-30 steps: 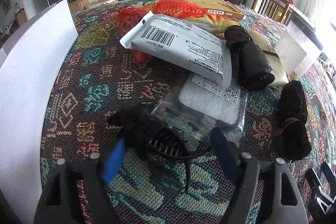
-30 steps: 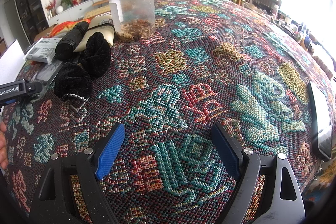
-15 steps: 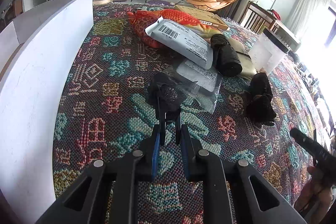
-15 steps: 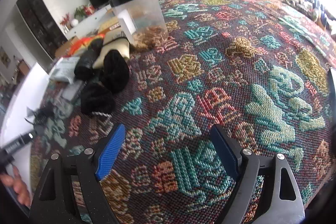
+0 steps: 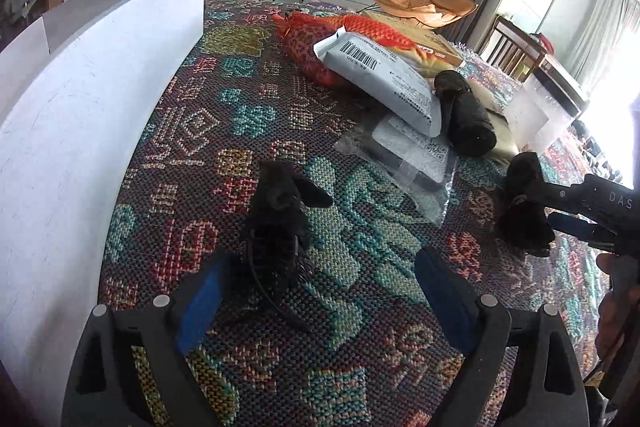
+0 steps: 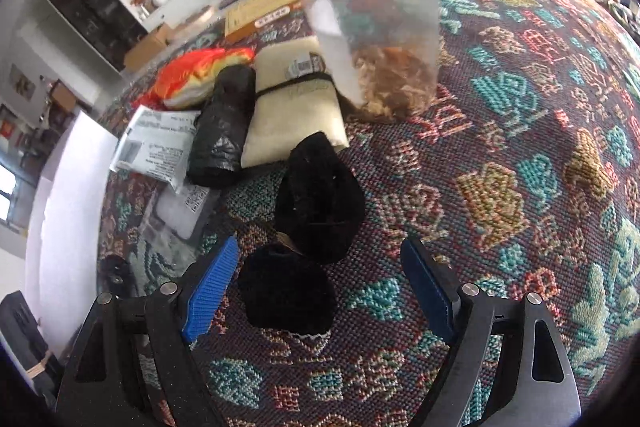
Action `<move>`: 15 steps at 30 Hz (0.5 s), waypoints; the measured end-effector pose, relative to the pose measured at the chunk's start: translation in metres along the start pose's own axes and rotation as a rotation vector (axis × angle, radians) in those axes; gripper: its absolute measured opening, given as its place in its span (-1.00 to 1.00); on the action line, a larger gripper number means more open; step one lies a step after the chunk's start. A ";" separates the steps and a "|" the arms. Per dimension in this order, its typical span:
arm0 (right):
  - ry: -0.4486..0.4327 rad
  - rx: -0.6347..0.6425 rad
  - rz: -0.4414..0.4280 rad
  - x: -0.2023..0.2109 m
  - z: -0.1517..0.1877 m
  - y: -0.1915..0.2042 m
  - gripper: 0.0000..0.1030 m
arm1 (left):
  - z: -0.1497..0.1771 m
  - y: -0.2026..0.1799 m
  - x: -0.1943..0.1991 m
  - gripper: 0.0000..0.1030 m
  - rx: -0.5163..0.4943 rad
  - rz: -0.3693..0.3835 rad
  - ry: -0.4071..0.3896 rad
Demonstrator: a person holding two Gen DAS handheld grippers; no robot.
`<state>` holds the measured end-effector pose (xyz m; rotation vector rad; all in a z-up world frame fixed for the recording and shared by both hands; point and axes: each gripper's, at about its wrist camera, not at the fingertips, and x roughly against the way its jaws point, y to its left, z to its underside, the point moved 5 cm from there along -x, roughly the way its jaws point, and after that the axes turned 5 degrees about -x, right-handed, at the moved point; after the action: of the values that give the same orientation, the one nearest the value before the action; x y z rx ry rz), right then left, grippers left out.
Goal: Organize soft objects
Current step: 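Grasp the other black glove with the right tool while the left tool holds its glove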
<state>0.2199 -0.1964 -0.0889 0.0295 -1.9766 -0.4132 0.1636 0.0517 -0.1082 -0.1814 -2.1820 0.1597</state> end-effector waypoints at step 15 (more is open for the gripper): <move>-0.061 0.073 -0.280 0.092 0.031 0.032 -0.42 | -0.012 0.010 0.062 -0.30 0.142 0.215 -0.098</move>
<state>0.1578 -0.1763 -0.0102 0.3469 -2.0536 -0.5275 0.1385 0.0741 -0.0535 -0.3334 -2.2354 0.4517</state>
